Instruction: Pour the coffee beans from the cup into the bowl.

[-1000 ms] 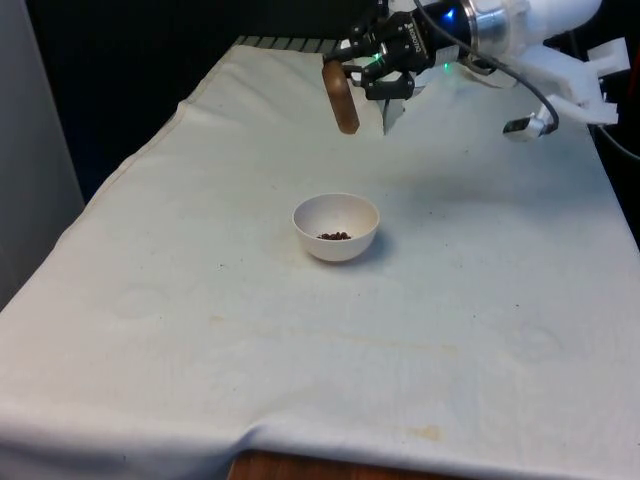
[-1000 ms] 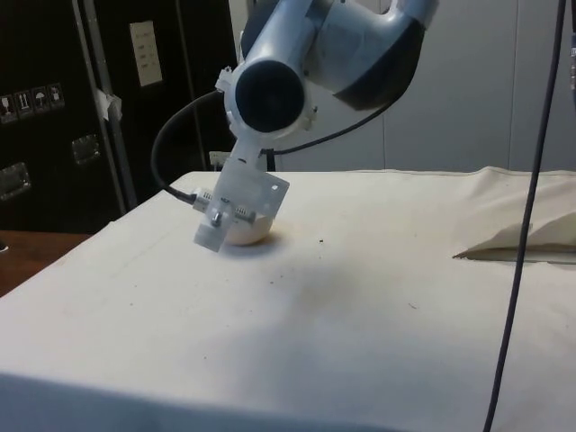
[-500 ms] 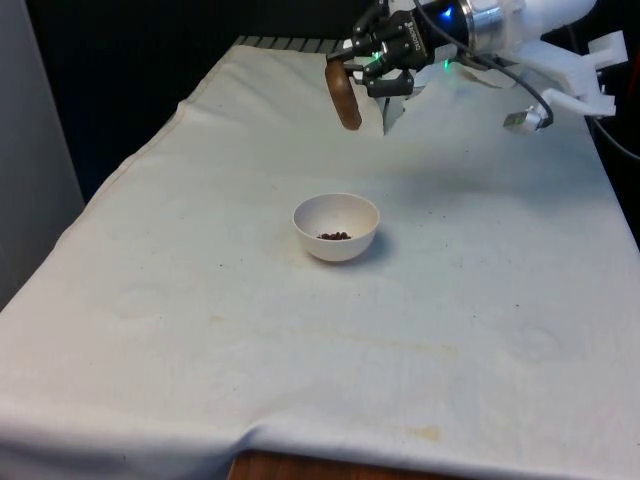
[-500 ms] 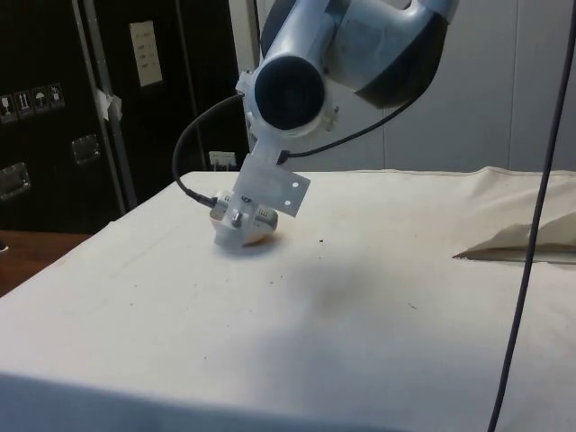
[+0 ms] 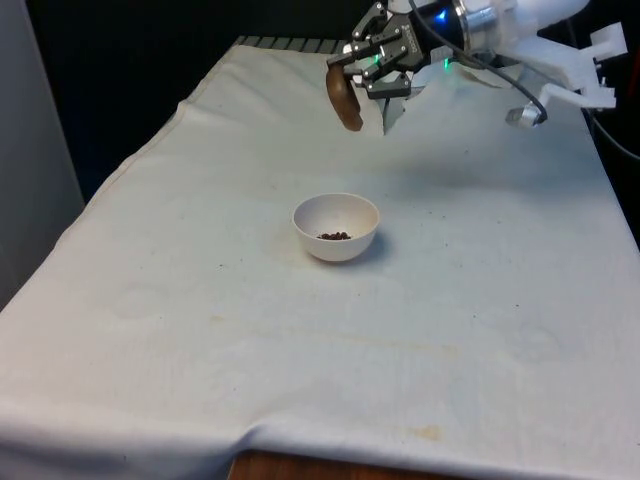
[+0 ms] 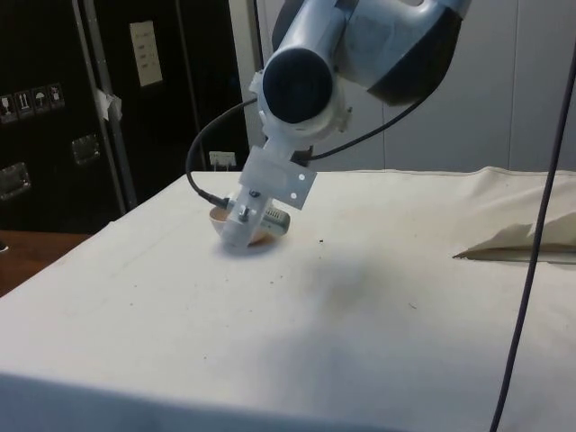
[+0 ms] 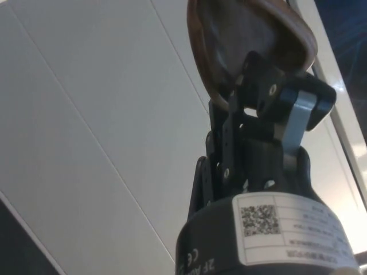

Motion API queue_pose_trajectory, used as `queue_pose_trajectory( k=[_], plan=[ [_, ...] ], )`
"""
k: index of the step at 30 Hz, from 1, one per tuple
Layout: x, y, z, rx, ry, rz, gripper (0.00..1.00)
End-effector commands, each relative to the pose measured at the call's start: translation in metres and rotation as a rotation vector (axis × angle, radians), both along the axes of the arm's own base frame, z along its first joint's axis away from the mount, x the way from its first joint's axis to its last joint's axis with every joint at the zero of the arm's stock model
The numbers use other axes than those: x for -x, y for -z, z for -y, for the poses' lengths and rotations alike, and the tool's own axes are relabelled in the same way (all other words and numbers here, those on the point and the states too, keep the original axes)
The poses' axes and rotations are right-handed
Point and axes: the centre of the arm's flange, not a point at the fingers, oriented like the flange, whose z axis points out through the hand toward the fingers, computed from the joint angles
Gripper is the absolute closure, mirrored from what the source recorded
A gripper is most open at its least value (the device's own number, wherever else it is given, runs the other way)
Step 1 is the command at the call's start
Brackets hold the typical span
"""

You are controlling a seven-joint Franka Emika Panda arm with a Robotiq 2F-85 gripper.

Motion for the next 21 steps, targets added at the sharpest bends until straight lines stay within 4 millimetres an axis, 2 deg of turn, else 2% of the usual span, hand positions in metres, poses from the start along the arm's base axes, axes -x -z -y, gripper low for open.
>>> queue_pose_trajectory(
  k=[1, 21],
  plan=[
    [0.002, 0.000, 0.001, -0.027, 0.002, -0.015, 0.95],
    [-0.001, 0.010, 0.007, -0.116, 0.044, -0.026, 0.95]
  ],
)
